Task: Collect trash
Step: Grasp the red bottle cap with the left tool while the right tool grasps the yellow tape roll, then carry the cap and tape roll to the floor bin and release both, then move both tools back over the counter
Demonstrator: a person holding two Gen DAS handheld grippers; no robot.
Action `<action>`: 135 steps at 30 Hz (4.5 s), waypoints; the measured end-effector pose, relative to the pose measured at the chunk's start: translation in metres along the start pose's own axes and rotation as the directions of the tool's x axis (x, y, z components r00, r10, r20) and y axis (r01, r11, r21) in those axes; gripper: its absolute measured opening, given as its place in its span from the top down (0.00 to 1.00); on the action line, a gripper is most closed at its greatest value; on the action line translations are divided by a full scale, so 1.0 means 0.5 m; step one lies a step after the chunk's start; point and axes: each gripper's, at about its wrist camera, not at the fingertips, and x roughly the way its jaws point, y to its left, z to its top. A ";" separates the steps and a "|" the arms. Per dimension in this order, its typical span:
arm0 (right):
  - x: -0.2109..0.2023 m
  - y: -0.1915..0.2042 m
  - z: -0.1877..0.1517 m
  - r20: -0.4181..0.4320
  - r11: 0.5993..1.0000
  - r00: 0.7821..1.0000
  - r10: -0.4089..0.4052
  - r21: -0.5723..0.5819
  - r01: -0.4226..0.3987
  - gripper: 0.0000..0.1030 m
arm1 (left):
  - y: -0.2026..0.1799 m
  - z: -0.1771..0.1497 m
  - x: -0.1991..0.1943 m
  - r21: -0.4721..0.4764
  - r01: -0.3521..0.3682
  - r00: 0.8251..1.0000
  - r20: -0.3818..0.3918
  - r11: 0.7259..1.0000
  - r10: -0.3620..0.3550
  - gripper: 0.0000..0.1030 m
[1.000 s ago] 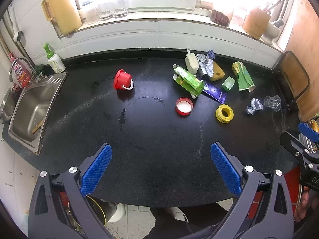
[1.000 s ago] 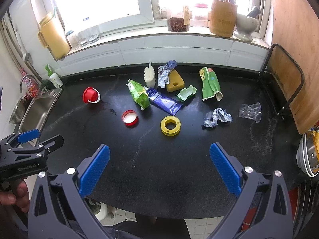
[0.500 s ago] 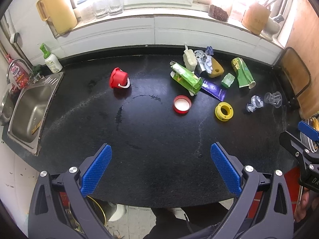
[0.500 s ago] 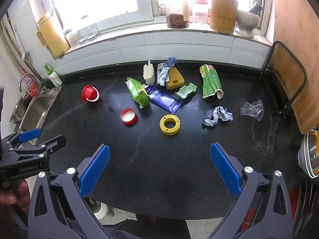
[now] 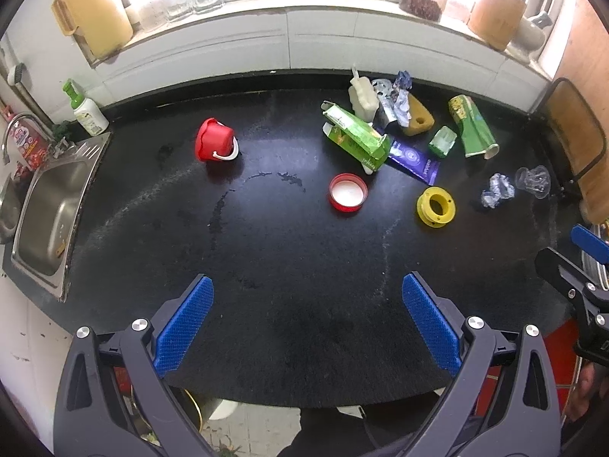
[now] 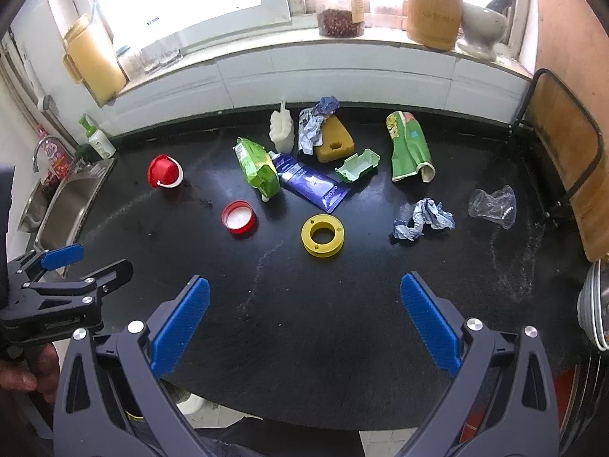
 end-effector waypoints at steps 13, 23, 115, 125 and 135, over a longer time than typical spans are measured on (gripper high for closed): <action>0.269 -0.021 -0.017 -0.065 0.977 0.997 0.033 -0.211 -0.046 0.08 | -0.062 0.037 0.261 0.137 0.080 0.995 0.044 0.987 -0.086 0.06; 0.397 -0.030 -0.009 -0.095 0.929 0.993 0.067 -0.357 -0.097 0.21 | -0.061 0.085 0.393 0.172 0.076 0.994 0.061 0.982 -0.087 0.07; 0.312 1.137 -0.588 -0.682 0.312 0.705 0.195 -0.638 -0.704 0.20 | 0.738 -0.962 0.125 -0.812 -0.250 0.958 -0.127 0.528 0.258 0.13; 0.106 0.868 -0.271 -0.424 0.511 0.818 0.389 -0.640 -0.574 0.07 | 0.630 -0.739 -0.038 -0.669 -0.276 0.945 -0.057 0.690 0.323 0.06; 0.043 0.334 0.010 -0.006 0.918 0.986 0.165 -0.365 -0.156 0.07 | 0.388 -0.310 -0.036 -0.271 -0.089 0.973 0.182 0.958 0.142 0.06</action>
